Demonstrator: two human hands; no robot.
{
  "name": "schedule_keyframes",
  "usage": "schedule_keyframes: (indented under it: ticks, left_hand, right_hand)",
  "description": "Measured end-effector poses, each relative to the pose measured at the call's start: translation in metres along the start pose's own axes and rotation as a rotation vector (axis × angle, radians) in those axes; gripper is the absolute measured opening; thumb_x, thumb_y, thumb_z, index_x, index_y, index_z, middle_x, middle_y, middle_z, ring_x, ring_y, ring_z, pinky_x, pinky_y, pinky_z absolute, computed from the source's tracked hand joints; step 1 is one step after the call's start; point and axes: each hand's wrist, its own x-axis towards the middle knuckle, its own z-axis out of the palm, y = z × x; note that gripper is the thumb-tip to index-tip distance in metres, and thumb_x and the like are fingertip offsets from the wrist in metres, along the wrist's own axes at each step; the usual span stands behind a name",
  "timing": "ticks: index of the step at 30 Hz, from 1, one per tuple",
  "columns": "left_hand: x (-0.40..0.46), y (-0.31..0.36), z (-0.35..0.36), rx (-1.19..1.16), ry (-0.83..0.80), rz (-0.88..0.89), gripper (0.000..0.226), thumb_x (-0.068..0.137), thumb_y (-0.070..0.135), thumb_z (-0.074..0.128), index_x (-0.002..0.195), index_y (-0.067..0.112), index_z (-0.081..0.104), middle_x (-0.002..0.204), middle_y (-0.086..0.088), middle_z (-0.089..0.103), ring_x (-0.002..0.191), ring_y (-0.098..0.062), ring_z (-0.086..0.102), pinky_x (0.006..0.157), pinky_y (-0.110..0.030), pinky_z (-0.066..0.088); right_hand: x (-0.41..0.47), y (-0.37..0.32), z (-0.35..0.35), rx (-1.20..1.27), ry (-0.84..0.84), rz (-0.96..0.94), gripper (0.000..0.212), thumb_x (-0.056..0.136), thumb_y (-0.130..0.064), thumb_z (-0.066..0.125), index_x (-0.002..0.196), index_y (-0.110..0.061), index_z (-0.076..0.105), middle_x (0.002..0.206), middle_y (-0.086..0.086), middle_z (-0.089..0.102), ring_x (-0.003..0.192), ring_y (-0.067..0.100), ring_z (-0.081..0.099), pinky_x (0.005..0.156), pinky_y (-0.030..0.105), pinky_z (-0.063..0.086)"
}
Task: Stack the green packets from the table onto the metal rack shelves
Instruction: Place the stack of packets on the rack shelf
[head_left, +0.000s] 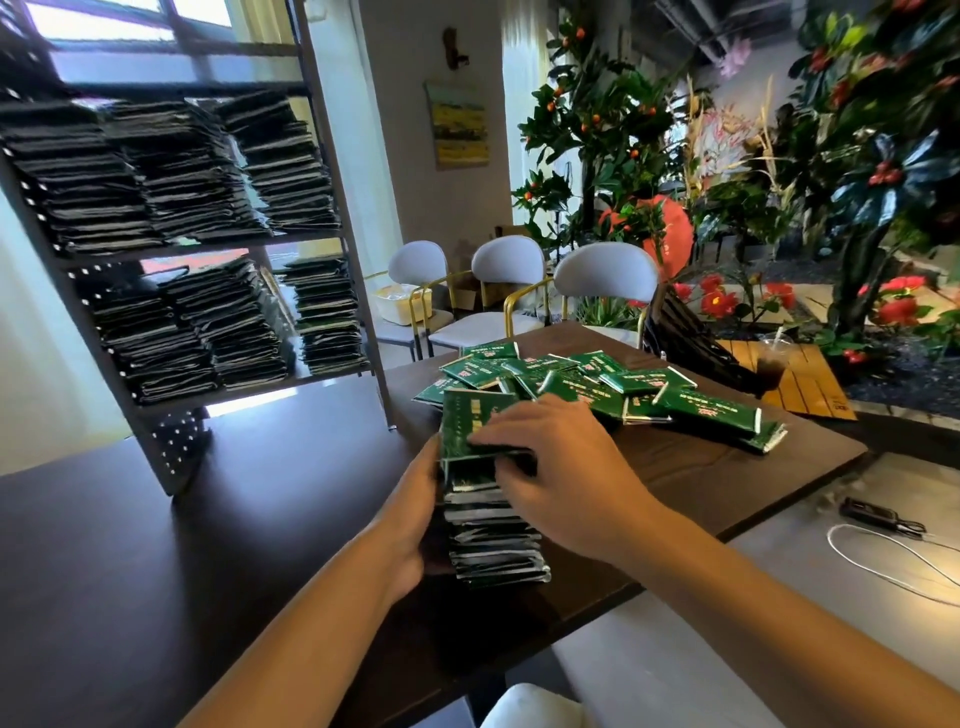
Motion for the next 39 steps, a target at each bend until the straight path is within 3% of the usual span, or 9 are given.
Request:
schedule_keyframes:
  ticks: [5, 10, 12, 15, 17, 21, 24, 33, 39]
  left_hand:
    - [-0.009, 0.009, 0.002, 0.013, -0.024, 0.005, 0.069, 0.086, 0.08, 0.043, 0.113, 0.024, 0.075, 0.106, -0.012, 0.077, 0.103, -0.031, 0.072, 0.1, -0.051, 0.051]
    - [-0.007, 0.006, 0.004, 0.094, -0.05, -0.015, 0.065, 0.078, 0.08, 0.056, 0.118, 0.03, 0.068, 0.108, -0.003, 0.077, 0.106, -0.025, 0.07, 0.102, -0.048, 0.05]
    - [-0.009, 0.01, 0.003, 0.066, -0.058, -0.026, 0.06, 0.08, 0.075, 0.059, 0.113, 0.027, 0.071, 0.106, -0.004, 0.078, 0.101, -0.024, 0.072, 0.096, -0.044, 0.054]
    - [-0.008, 0.011, 0.001, 0.034, -0.085, -0.032, 0.052, 0.084, 0.069, 0.058, 0.104, 0.023, 0.073, 0.096, -0.005, 0.079, 0.084, -0.019, 0.075, 0.079, -0.034, 0.055]
    - [-0.009, 0.009, 0.001, 0.011, -0.071, -0.042, 0.052, 0.083, 0.068, 0.06, 0.101, 0.021, 0.076, 0.099, -0.007, 0.078, 0.087, -0.022, 0.075, 0.083, -0.037, 0.055]
    - [-0.011, 0.006, 0.005, -0.138, -0.081, -0.058, 0.051, 0.086, 0.06, 0.064, 0.104, 0.015, 0.079, 0.113, -0.016, 0.074, 0.101, -0.032, 0.07, 0.099, -0.045, 0.05]
    - [-0.013, 0.004, 0.008, -0.202, -0.103, -0.068, 0.056, 0.086, 0.059, 0.064, 0.112, 0.01, 0.077, 0.119, -0.019, 0.072, 0.107, -0.034, 0.067, 0.104, -0.047, 0.047]
    - [-0.055, 0.08, -0.017, -0.22, -0.182, 0.106, 0.056, 0.085, 0.058, 0.063, 0.111, 0.011, 0.075, 0.109, -0.016, 0.072, 0.094, -0.031, 0.069, 0.09, -0.04, 0.051]
    - [-0.107, 0.177, -0.052, -0.161, -0.158, 0.252, 0.053, 0.088, 0.063, 0.05, 0.092, 0.016, 0.075, 0.095, -0.01, 0.071, 0.085, -0.028, 0.065, 0.081, -0.036, 0.049]
  right_hand:
    - [0.005, -0.002, -0.004, 0.234, -0.105, 0.097, 0.024, 0.095, -0.034, 0.061, 0.114, -0.036, 0.076, 0.118, -0.02, 0.067, 0.111, 0.0, 0.053, 0.094, 0.025, 0.042]
    - [0.028, 0.008, -0.011, 0.687, 0.034, 0.727, 0.017, 0.093, -0.031, 0.068, 0.11, -0.029, 0.068, 0.123, -0.003, 0.062, 0.113, 0.018, 0.056, 0.089, 0.031, 0.043]
    - [0.026, 0.018, -0.003, 0.712, -0.148, 0.966, 0.043, 0.084, -0.051, 0.072, 0.117, -0.025, 0.06, 0.135, 0.004, 0.052, 0.118, 0.025, 0.05, 0.102, 0.047, 0.045]
    - [0.009, 0.023, 0.009, 0.79, -0.287, 1.132, 0.102, 0.046, -0.079, 0.079, 0.129, -0.025, 0.053, 0.134, 0.011, 0.052, 0.12, 0.034, 0.052, 0.095, 0.057, 0.049]
    - [0.001, 0.022, 0.014, 0.882, -0.304, 1.147, 0.105, 0.037, -0.08, 0.082, 0.121, -0.024, 0.056, 0.127, 0.013, 0.057, 0.117, 0.035, 0.055, 0.091, 0.059, 0.051]
    - [-0.005, 0.014, 0.017, 0.976, -0.328, 1.106, 0.079, 0.056, -0.077, 0.077, 0.11, -0.019, 0.071, 0.109, 0.013, 0.074, 0.105, 0.036, 0.068, 0.099, 0.056, 0.05]
    - [-0.009, 0.008, 0.017, 1.04, -0.321, 1.094, 0.084, 0.057, -0.078, 0.078, 0.116, -0.019, 0.072, 0.109, 0.011, 0.076, 0.105, 0.035, 0.071, 0.099, 0.055, 0.051]
    - [0.039, -0.054, -0.025, 1.2, -0.298, 0.836, 0.065, 0.079, -0.071, 0.062, 0.108, -0.015, 0.077, 0.105, 0.015, 0.077, 0.1, 0.036, 0.073, 0.1, 0.053, 0.051]
    - [0.112, -0.12, -0.067, 1.235, -0.297, 0.674, 0.057, 0.081, -0.065, 0.065, 0.094, -0.011, 0.079, 0.099, 0.016, 0.077, 0.087, 0.034, 0.076, 0.082, 0.043, 0.057]
